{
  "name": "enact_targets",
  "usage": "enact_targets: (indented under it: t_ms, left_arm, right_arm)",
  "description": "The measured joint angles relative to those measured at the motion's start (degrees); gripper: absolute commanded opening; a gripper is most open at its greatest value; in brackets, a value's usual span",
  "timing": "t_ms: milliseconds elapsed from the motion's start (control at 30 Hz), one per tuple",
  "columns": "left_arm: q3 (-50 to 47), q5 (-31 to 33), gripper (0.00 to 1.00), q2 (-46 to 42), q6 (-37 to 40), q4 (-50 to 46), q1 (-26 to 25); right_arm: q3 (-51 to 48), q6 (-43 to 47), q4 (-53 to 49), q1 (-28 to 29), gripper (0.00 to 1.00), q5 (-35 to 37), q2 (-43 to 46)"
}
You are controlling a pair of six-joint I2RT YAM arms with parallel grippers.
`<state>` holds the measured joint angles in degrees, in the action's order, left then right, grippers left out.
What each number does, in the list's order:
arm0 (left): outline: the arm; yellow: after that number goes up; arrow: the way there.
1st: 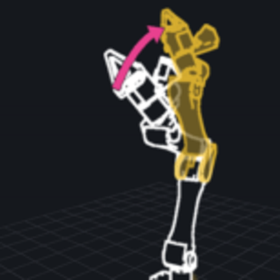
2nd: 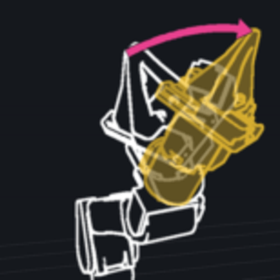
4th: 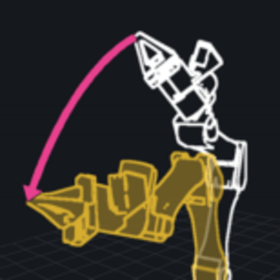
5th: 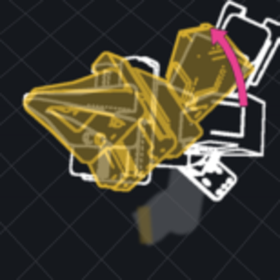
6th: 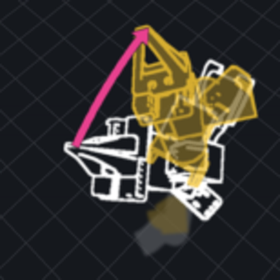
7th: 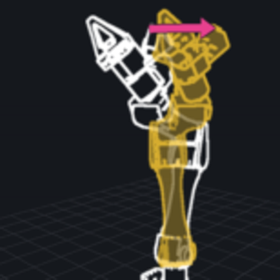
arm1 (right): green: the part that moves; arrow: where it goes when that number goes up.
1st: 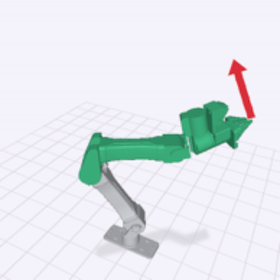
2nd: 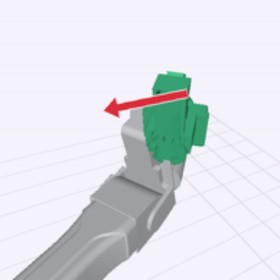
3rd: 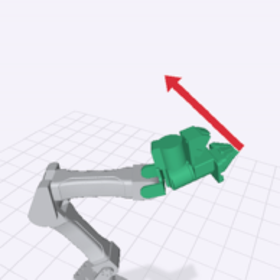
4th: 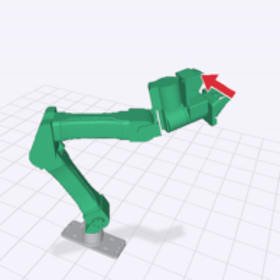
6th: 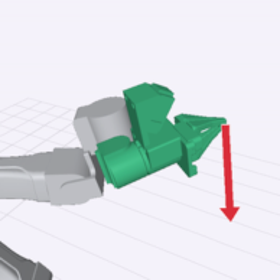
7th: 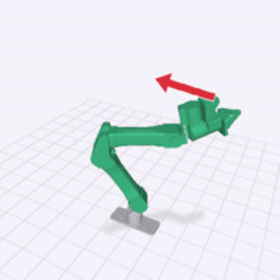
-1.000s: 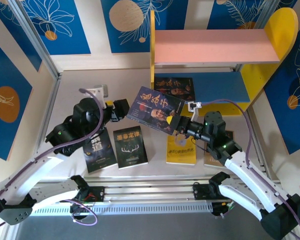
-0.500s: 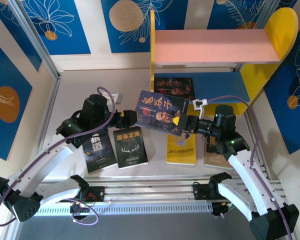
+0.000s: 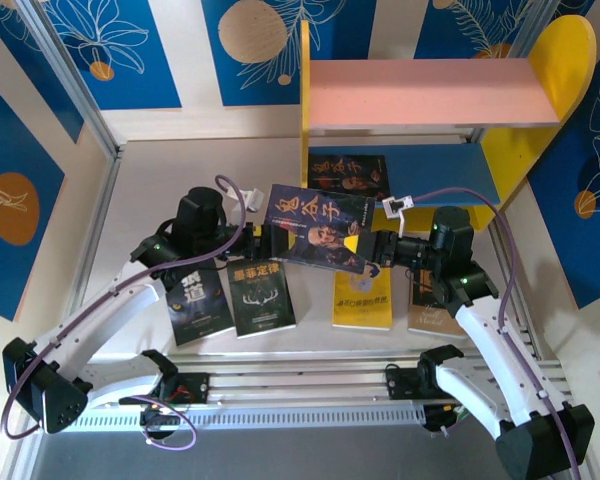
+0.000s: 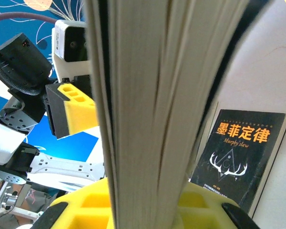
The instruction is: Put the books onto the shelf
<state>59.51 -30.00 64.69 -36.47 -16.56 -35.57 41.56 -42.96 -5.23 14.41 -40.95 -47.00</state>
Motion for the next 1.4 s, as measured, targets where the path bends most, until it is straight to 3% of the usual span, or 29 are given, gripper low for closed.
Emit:
enact_targets:
  t_ms: [200,400,700,800,933,1167,1400]
  left_arm:
    - [-1.38,-3.43,0.31,-0.02,-2.64,3.61,1.46]
    - [-2.34,-5.57,0.01,-0.46,-3.80,6.56,1.60]
    - [-8.90,-5.79,0.00,-3.23,-7.02,14.86,1.60]
    - [-10.54,-5.25,0.00,-5.07,-7.61,15.74,1.60]
    - [-12.26,-2.73,0.00,-8.15,-7.56,15.65,1.60]
    - [-13.18,0.24,0.00,-12.83,-7.10,16.24,1.60]
    - [-17.16,1.20,0.00,-12.98,-7.30,19.54,1.57]
  right_arm:
    - [0.00,1.66,-1.09,-0.39,0.19,0.22,-0.15]
    - [0.00,2.54,-2.78,-0.68,0.33,1.14,-1.09]
    - [-2.32,-0.17,-2.56,-0.39,0.56,3.17,-0.70]
    - [-3.98,-1.79,-2.49,-0.33,0.70,4.31,0.48]
    - [-5.77,-3.78,-2.51,-0.22,0.78,5.31,2.78]
    - [-8.20,-7.19,-1.57,0.61,0.79,6.27,4.81]
    - [-8.63,-9.73,0.31,2.75,0.65,7.19,4.79]
